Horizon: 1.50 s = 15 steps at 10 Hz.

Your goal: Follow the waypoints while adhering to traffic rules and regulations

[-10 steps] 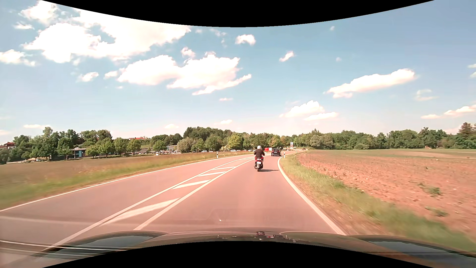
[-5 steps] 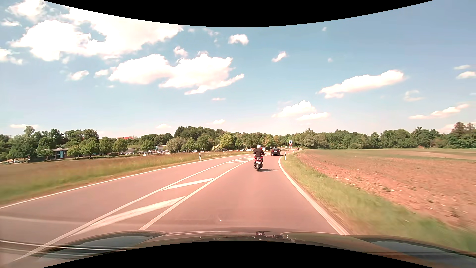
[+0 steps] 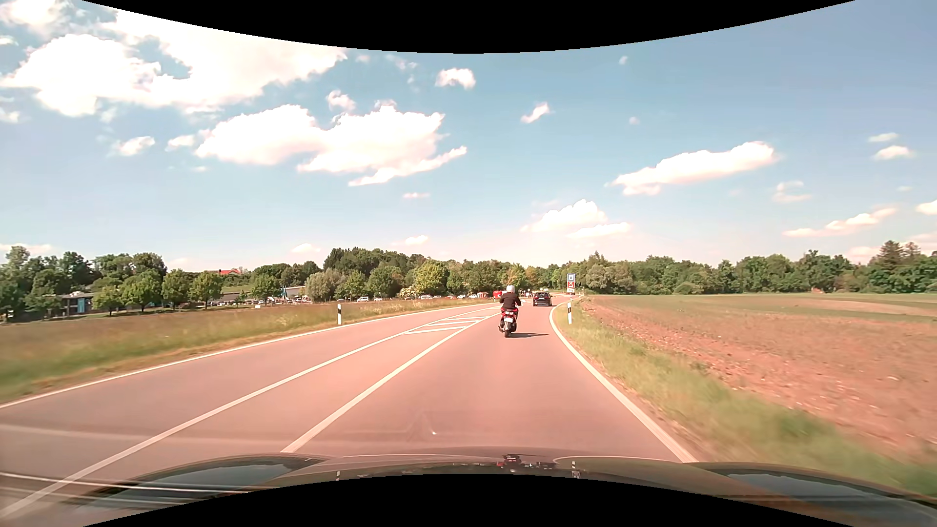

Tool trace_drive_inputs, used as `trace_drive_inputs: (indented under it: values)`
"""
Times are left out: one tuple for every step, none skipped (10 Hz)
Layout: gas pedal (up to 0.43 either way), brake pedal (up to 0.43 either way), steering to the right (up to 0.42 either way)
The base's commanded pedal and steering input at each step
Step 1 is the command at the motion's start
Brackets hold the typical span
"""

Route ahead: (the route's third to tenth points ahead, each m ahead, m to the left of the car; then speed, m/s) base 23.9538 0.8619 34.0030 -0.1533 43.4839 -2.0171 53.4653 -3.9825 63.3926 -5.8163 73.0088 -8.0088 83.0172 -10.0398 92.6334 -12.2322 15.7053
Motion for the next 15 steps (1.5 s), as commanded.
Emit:
trace_drive_inputs:
  values:
    - [0.189,0.012,0.022]
    - [0.197,0.012,0.023]
    - [0.197,0.012,0.024]
    - [0.197,0.012,0.024]
    - [0.209,0.012,0.024]
    - [0.209,0.012,0.024]
    - [0.209,0.012,0.024]
    - [0.220,0.012,0.024]
    - [0.220,0.012,0.024]
    - [0.220,0.012,0.025]
    - [0.220,0.012,0.024]
    - [0.220,0.006,0.024]
    - [0.220,0.012,0.025]
    - [0.220,0.012,0.024]
    - [0.220,0.012,0.024]
